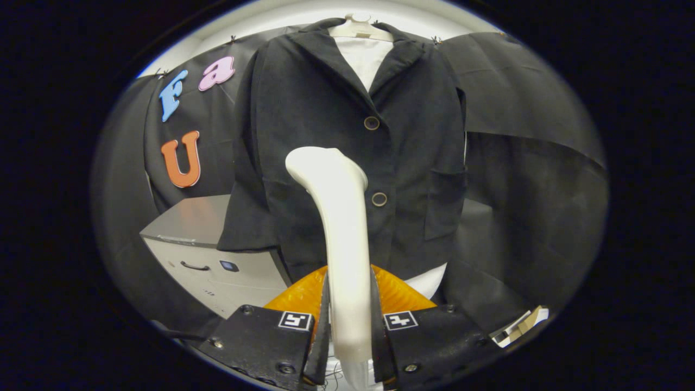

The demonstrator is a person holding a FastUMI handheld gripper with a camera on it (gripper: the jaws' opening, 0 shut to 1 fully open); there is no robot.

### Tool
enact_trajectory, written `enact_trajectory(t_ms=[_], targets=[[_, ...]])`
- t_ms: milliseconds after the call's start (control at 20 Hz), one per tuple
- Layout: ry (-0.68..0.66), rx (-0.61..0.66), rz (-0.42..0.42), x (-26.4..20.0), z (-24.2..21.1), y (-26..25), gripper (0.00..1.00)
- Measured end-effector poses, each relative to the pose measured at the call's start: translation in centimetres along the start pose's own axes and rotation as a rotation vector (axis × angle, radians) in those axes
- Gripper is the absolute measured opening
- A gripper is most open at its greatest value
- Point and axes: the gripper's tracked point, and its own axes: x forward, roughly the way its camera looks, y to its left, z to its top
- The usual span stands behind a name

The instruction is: Iron the clothes twice with a garment steamer, once on the left side and once on the right side.

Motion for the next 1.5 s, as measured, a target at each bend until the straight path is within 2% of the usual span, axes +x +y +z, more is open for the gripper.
enact_trajectory(t_ms=[950,1350,1500], targets=[[0.171,-0.025,-0.03,3.0,-11.4,-0.6,0.35],[0.182,0.006,-0.015,2.3,-11.3,-0.7,0.35],[0.162,0.043,-0.003,0.0,-10.1,-1.7,0.35]])
